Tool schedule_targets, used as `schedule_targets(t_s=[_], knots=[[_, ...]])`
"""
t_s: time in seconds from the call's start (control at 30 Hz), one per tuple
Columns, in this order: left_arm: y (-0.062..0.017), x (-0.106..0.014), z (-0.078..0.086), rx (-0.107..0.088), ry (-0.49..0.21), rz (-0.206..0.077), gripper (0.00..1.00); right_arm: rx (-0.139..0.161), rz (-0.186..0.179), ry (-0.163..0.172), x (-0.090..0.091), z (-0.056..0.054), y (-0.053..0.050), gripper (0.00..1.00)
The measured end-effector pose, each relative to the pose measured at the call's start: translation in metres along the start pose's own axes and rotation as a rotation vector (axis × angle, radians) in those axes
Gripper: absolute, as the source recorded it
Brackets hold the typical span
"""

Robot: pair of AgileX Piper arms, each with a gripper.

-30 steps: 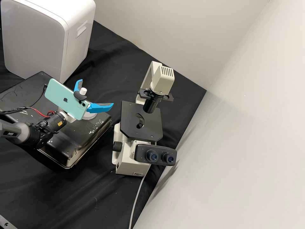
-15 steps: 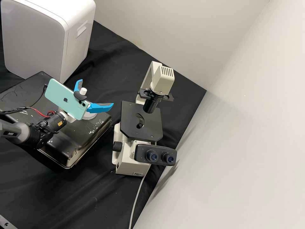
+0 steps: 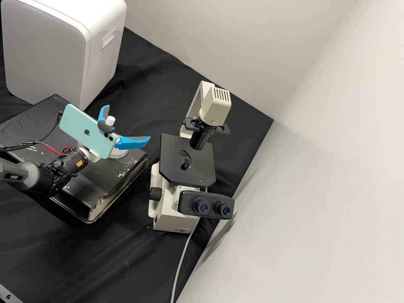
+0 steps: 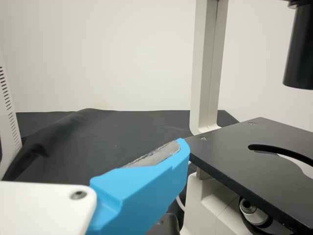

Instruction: Place the petri dish on the microscope

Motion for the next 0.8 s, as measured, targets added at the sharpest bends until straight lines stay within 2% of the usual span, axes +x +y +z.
schedule_targets(t_s=[0.2,0.27,0.37,0.43,0.6,0.73,0.8], knots=[[-0.0069,-0.019,0.008,0.01,-0.053,-0.016,1.0,0.0,0.0,0.0,0.0,0.0,0.0,1.0],[-0.0073,-0.027,0.009,0.011,-0.07,-0.008,1.0,0.0,0.0,0.0,0.0,0.0,0.0,1.0],[-0.0092,-0.034,0.013,0.021,-0.105,-0.003,1.0,0.0,0.0,0.0,0.0,0.0,0.0,1.0],[-0.0092,-0.036,0.015,0.028,-0.126,0.001,1.0,0.0,0.0,0.0,0.0,0.0,0.0,1.0],[-0.0103,-0.041,0.019,0.01,-0.142,0.012,1.0,0.0,0.0,0.0,0.0,0.0,0.0,1.0],[-0.0111,-0.044,0.019,0.022,-0.152,0.033,1.0,0.0,0.0,0.0,0.0,0.0,0.0,1.0],[-0.0108,-0.044,0.02,0.037,-0.165,0.039,1.0,0.0,0.0,0.0,0.0,0.0,0.0,1.0]])
